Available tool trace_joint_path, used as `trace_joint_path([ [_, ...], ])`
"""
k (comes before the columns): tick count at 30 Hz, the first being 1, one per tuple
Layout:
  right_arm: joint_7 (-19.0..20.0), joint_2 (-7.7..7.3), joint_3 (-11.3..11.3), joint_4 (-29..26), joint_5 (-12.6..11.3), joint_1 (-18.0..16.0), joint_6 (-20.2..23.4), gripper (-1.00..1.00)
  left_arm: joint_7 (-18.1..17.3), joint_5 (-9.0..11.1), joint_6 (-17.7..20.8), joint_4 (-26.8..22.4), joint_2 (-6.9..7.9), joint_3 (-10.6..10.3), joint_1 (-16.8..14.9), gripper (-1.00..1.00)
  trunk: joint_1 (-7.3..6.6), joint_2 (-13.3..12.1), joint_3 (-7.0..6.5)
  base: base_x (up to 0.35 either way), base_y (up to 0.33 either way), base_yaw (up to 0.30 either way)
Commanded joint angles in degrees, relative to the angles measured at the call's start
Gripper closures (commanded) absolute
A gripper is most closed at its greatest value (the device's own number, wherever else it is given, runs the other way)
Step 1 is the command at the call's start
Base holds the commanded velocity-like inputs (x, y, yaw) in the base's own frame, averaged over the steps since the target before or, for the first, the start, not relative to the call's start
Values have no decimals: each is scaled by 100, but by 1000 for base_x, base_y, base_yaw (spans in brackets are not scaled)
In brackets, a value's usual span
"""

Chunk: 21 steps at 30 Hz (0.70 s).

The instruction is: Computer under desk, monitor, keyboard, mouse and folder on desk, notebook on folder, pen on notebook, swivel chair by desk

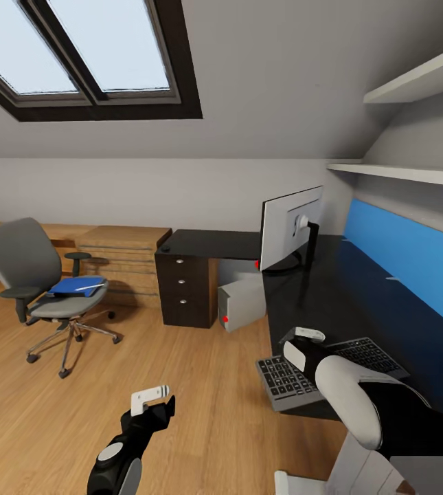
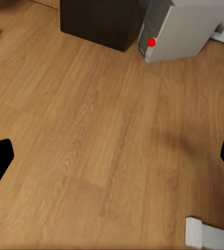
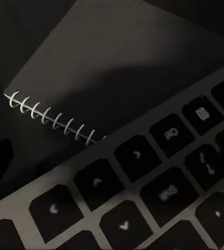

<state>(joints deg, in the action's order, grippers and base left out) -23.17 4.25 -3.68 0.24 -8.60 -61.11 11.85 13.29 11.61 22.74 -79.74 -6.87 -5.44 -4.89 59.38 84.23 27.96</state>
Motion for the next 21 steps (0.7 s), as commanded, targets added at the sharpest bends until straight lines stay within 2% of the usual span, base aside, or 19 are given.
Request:
trace_joint_path([
  [1,-24,2,-33,4,2,-6,-18,-100,51,60,18,-2,2,-10,-3,-100,0,4,6,-20,0,0],
  [2,-27,7,-21,7,57,-4,-63,-100,51,60,15,12,2,-11,-3,-100,0,4,6,-10,0,0],
  [5,-51,219,2,2,618,88,-157,-100,51,60,12,32,2,-15,-3,-100,0,4,6,-3,0,0],
  [9,-66,298,6,6,986,125,-258,-100,51,60,14,36,2,-17,-3,-100,0,4,6,-1,0,0],
  [14,-72,328,7,10,1144,158,-306,-100,51,60,15,51,2,-18,-3,-100,0,4,6,1,0,0],
  [21,-66,353,14,19,1206,169,-284,-100,51,52,-3,97,-6,-19,-3,-100,0,4,6,230,0,0],
])
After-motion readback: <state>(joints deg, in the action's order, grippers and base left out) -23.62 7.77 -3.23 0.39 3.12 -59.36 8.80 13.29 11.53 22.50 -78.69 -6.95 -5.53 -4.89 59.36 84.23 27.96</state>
